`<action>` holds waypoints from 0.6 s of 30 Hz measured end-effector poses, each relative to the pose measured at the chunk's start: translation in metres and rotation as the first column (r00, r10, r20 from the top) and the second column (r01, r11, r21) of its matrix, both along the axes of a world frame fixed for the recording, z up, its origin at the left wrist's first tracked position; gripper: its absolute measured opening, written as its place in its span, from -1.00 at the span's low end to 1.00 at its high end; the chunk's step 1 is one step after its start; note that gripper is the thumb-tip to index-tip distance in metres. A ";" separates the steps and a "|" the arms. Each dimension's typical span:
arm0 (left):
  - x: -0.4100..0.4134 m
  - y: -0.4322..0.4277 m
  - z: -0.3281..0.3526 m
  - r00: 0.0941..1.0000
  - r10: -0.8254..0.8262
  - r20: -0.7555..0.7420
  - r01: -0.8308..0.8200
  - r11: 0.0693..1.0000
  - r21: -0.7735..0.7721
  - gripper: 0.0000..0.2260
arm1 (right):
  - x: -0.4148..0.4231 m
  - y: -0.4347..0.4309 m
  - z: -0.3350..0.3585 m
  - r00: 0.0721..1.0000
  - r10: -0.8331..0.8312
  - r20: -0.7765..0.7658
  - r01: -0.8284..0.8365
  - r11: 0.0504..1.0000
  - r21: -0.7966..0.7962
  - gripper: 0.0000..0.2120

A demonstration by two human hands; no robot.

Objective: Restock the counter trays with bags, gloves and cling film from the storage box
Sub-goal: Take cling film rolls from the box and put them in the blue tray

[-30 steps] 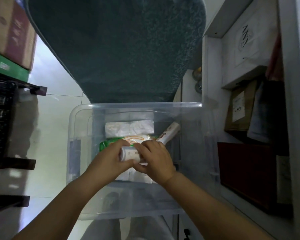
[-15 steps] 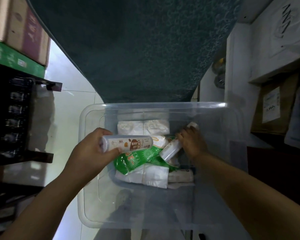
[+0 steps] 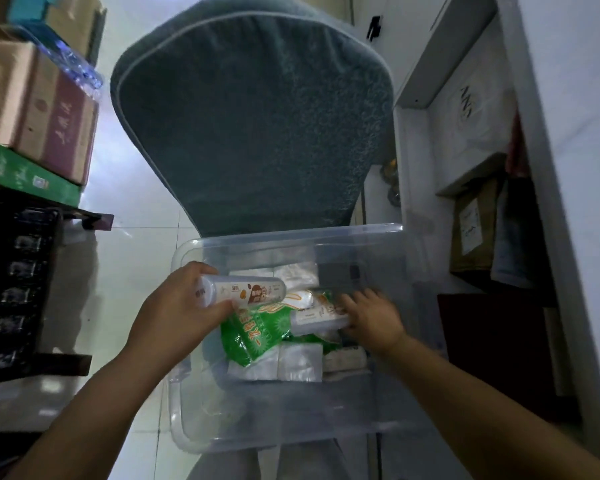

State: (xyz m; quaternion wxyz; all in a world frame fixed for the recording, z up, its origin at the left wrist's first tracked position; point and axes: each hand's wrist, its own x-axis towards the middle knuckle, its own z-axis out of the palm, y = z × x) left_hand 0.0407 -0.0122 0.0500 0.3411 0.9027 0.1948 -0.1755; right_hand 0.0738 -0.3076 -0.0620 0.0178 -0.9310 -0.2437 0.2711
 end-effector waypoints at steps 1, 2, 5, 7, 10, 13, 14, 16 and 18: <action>-0.002 0.002 0.007 1.000 -0.016 0.011 0.016 1.000 0.006 -0.65 | -0.008 0.000 0.013 0.999 -0.043 0.013 0.042 0.999 0.012 -0.50; -0.004 0.005 0.014 0.999 -0.036 0.022 0.036 0.999 0.012 -0.64 | -0.016 0.001 0.025 0.996 -0.079 0.037 0.078 0.997 0.022 -0.52; -0.016 0.011 0.037 0.995 -0.071 0.068 0.070 0.997 0.017 -0.62 | -0.043 0.006 0.066 0.980 -0.183 0.082 0.181 0.983 0.039 -0.55; -0.026 0.017 0.053 0.992 -0.080 0.101 0.082 0.996 -0.022 -0.62 | -0.065 0.010 0.095 0.961 -0.234 0.148 0.230 0.972 0.044 -0.54; -0.042 0.024 0.077 0.981 -0.136 0.141 0.149 0.985 -0.087 -0.66 | -0.104 0.017 0.137 0.905 -0.325 0.276 0.313 0.946 0.086 -0.54; -0.054 0.025 0.097 0.966 -0.190 0.174 0.213 0.969 -0.126 -0.68 | -0.145 0.019 0.171 0.845 -0.412 0.341 0.399 0.910 0.111 -0.54; -0.058 0.024 0.105 0.959 -0.211 0.188 0.237 0.963 -0.129 -0.70 | -0.158 0.019 0.182 0.823 -0.445 0.353 0.441 0.892 0.098 -0.54; -0.064 0.018 0.120 0.938 -0.261 0.228 0.297 0.945 -0.140 -0.72 | -0.187 0.018 0.202 0.759 -0.526 0.383 0.541 0.837 0.078 -0.51; -0.072 0.005 0.137 0.915 -0.296 0.273 0.349 0.921 -0.174 -0.76 | -0.217 0.013 0.222 0.680 -0.595 0.429 0.615 0.781 0.109 -0.48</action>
